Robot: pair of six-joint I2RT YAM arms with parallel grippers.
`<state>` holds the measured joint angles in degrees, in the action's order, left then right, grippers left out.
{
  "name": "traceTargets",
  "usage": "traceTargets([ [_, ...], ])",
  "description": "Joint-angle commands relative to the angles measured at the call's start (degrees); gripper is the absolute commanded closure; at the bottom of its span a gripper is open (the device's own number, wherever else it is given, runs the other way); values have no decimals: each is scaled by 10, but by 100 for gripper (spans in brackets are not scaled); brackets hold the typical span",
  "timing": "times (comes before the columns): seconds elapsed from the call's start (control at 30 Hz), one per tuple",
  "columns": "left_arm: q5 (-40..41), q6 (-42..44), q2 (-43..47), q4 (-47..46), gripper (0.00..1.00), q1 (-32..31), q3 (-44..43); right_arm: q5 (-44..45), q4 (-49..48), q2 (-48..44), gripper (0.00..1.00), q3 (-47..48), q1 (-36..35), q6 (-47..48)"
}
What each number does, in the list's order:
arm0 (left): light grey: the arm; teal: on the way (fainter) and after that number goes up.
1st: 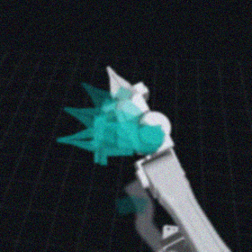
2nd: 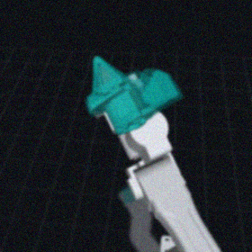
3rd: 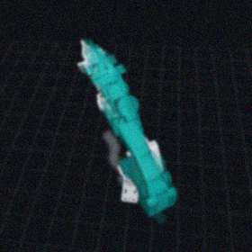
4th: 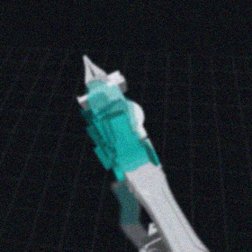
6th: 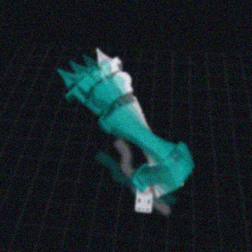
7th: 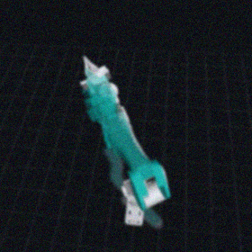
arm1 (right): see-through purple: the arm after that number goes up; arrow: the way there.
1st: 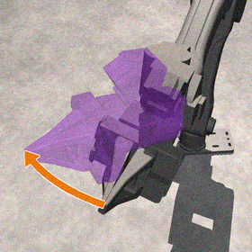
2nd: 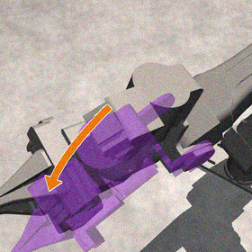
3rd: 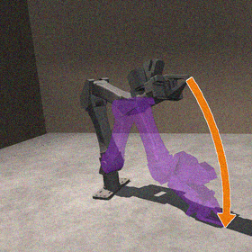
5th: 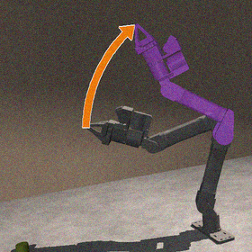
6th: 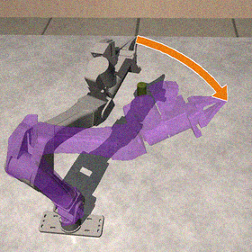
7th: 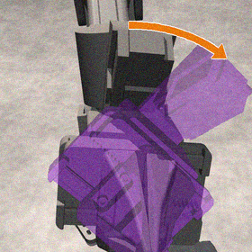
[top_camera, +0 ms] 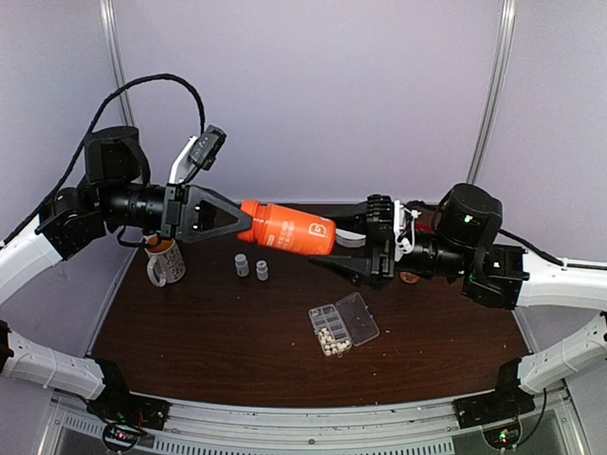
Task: Sort the pills into containers
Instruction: Close the lid of the pill bottle, then screw the lid of the pill bottle onto the pill bottle.
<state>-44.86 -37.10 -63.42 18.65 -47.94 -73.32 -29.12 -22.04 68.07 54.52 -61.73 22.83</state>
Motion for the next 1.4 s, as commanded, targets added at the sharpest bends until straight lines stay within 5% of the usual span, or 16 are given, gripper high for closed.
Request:
traceTargets([
  [0.0, 22, 8, -4, 35, 100, -3, -24, 82, 113, -4, 100, 15, -26, 84],
  [0.23, 21, -30, -23, 52, 100, -3, -34, 217, 103, -10, 100, 1, -73, 191],
  [0.83, -5, -58, -74, 109, 100, -3, -49, 346, -13, -23, 100, -52, -136, 335],
  [0.97, -13, -43, -68, 95, 100, -3, -52, 320, -1, -28, 100, -32, -126, 254],
  [1.13, -26, -8, -45, 36, 100, -4, -30, 146, 50, -33, 100, 11, -61, 48],
  [1.37, 35, 242, -29, 86, 100, -9, -50, -72, 127, 10, 100, 90, 5, -153],
])
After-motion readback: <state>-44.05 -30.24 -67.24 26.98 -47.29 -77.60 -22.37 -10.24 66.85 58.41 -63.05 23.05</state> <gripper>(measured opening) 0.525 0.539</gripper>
